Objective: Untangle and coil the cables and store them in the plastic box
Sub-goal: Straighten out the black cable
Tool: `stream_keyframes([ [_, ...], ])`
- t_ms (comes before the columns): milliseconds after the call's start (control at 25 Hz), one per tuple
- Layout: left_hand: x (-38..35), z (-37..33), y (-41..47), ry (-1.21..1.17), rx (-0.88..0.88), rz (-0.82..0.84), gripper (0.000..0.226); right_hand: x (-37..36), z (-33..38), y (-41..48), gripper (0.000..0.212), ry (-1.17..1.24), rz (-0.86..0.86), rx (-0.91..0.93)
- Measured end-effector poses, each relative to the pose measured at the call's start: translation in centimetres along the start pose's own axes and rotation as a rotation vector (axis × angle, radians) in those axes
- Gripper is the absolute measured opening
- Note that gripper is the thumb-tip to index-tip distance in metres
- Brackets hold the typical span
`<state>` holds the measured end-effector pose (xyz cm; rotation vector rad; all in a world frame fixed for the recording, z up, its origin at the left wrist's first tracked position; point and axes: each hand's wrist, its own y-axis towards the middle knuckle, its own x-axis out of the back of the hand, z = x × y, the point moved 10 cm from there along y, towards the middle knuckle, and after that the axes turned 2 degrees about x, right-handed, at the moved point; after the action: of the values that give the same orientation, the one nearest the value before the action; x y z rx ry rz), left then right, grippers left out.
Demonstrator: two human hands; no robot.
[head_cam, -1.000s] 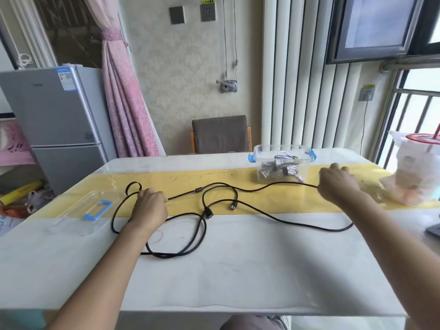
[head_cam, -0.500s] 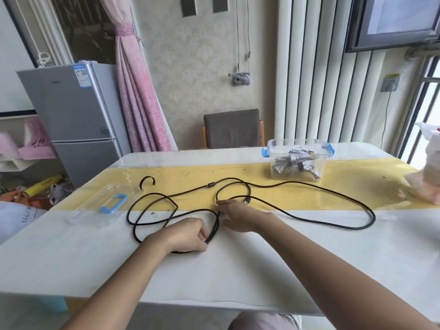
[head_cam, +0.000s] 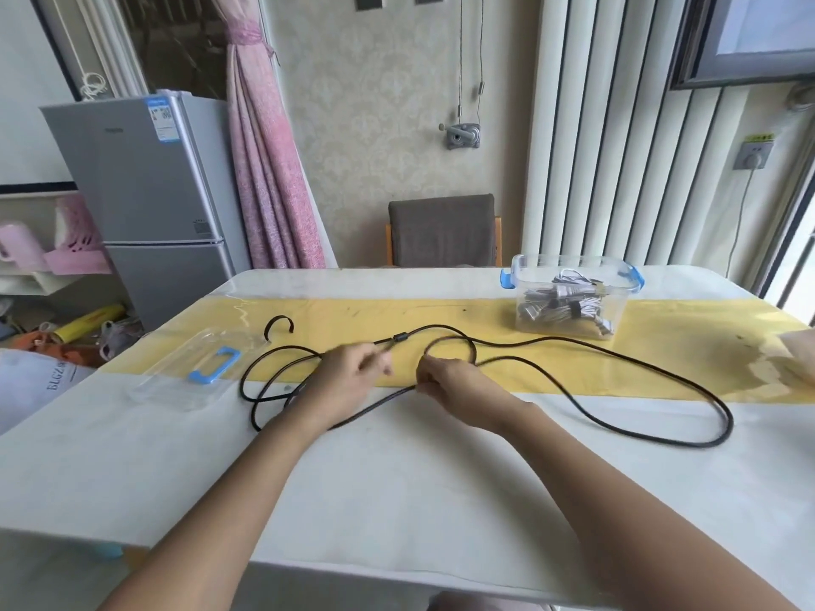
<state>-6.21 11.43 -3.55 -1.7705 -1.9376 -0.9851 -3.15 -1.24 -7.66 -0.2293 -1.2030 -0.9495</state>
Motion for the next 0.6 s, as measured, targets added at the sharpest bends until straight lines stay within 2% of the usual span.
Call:
stream_keyframes([
  [80,5.1,1.2,1.2,-0.575,0.098,-0.279,0.027,4.6,-3.2,-0.9,0.019,-0.03,-0.284,-0.127],
  [160,9.7,3.5,1.2,-1.055,0.135,-0.54,0.026,9.5,-8.6,-3.3,0.026,-0.132,-0.526,-0.419],
  [240,11.5,5.8,0.9,-1.346,0.172,-0.694,0.024,11.9,-14.0,-6.5,0.033,-0.258,-0.533,-0.755],
  [320,10.3,7.1,0.9,-1.466,0.259,-0.696,0.025,11.6,-16.5,-7.9,0.039,-0.409,-0.347,-0.941],
  [360,9.1,7.2,1.2,-1.48,0.309,-0.65,0.026,10.7,-16.4,-7.4,0.043,-0.458,-0.264,-0.928],
  [400,7.9,7.1,1.5,-1.482,0.342,-0.586,0.026,9.5,-15.4,-6.1,0.048,-0.444,-0.217,-0.834],
  [480,6.4,6.3,2.0,-1.461,0.36,-0.486,0.027,6.3,-11.2,-2.8,0.052,-0.211,-0.166,-0.543],
  [600,6.5,6.4,2.2,-1.384,0.381,-0.46,0.024,0.7,-2.9,0.1,0.04,0.174,0.053,-0.194],
])
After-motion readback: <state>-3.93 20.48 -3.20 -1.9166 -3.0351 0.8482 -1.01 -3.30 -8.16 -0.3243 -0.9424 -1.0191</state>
